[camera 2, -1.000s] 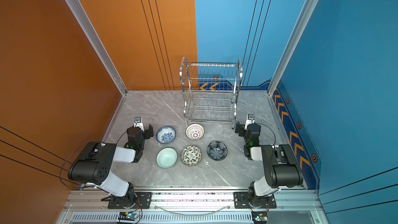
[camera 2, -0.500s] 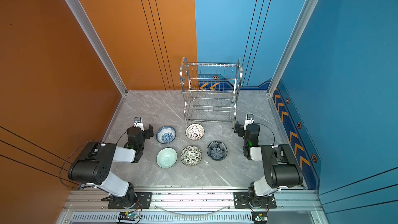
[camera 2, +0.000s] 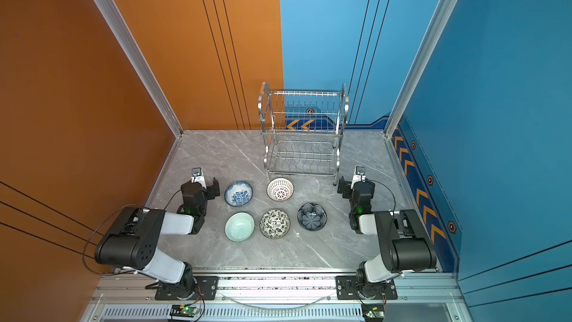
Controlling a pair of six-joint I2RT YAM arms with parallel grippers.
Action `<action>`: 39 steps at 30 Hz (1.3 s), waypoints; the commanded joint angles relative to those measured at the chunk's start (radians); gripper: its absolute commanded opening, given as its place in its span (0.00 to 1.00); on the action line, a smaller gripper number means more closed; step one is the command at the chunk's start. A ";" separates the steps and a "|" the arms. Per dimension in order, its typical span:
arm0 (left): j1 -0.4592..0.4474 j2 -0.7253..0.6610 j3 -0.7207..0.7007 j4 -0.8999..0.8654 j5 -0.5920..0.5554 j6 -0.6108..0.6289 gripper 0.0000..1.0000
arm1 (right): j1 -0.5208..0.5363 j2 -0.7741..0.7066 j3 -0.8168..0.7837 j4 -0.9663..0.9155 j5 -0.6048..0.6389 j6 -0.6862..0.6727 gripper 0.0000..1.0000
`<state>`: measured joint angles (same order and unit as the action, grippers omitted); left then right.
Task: Load bowls into a dish rack
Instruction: Pick up the bowl from the center of the table.
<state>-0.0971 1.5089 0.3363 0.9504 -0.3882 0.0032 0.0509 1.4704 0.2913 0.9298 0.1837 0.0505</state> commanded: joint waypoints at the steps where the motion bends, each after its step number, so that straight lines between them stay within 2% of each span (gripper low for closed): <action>1: -0.079 -0.110 -0.028 0.008 -0.158 0.049 0.98 | -0.005 -0.146 -0.076 0.060 0.077 0.036 1.00; 5: -0.226 -0.241 -0.013 -0.077 -0.446 0.099 0.98 | -0.003 -0.351 -0.050 -0.225 0.081 0.067 1.00; 6: -0.253 -0.286 0.007 -0.170 -0.463 0.078 0.98 | 0.001 -0.397 -0.048 -0.283 0.078 0.076 1.00; 7: -0.275 -0.343 0.053 -0.344 -0.453 0.019 0.98 | 0.006 -0.450 -0.046 -0.350 0.081 0.090 1.00; 8: -0.277 -0.384 0.102 -0.504 -0.415 -0.045 1.00 | 0.011 -0.494 -0.035 -0.424 0.092 0.104 1.00; 10: -0.264 -0.435 0.200 -0.738 -0.345 -0.186 0.96 | 0.019 -0.574 0.019 -0.637 0.122 0.162 1.00; 14: -0.211 -0.450 0.386 -1.107 -0.075 -0.321 0.93 | 0.100 -0.637 0.152 -0.954 0.112 0.217 1.00; 16: -0.197 -0.420 0.486 -1.307 0.028 -0.343 0.91 | 0.199 -0.624 0.231 -1.069 0.122 0.222 1.00; 19: -0.172 -0.366 0.595 -1.521 0.199 -0.378 0.87 | 0.385 -0.563 0.346 -1.216 0.225 0.214 1.00; 20: -0.166 -0.361 0.606 -1.561 0.234 -0.388 0.83 | 0.436 -0.542 0.368 -1.241 0.252 0.213 1.00; 23: -0.141 -0.380 0.577 -1.593 0.338 -0.434 0.81 | 0.589 -0.478 0.405 -1.272 0.290 0.229 0.99; 26: -0.120 -0.382 0.536 -1.592 0.373 -0.466 0.79 | 0.723 -0.435 0.423 -1.270 0.303 0.268 0.99; 28: -0.102 -0.370 0.510 -1.579 0.402 -0.476 0.74 | 0.790 -0.414 0.437 -1.264 0.302 0.292 0.99; 32: -0.072 -0.333 0.477 -1.511 0.511 -0.489 0.62 | 0.875 -0.390 0.449 -1.230 0.296 0.285 0.99; 39: -0.072 -0.269 0.473 -1.445 0.513 -0.495 0.55 | 0.981 -0.338 0.465 -1.191 0.304 0.252 1.00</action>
<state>-0.1738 1.2285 0.8207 -0.5365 0.0895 -0.4797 1.0058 1.1122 0.7334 -0.2733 0.4515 0.3115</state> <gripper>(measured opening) 0.555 0.998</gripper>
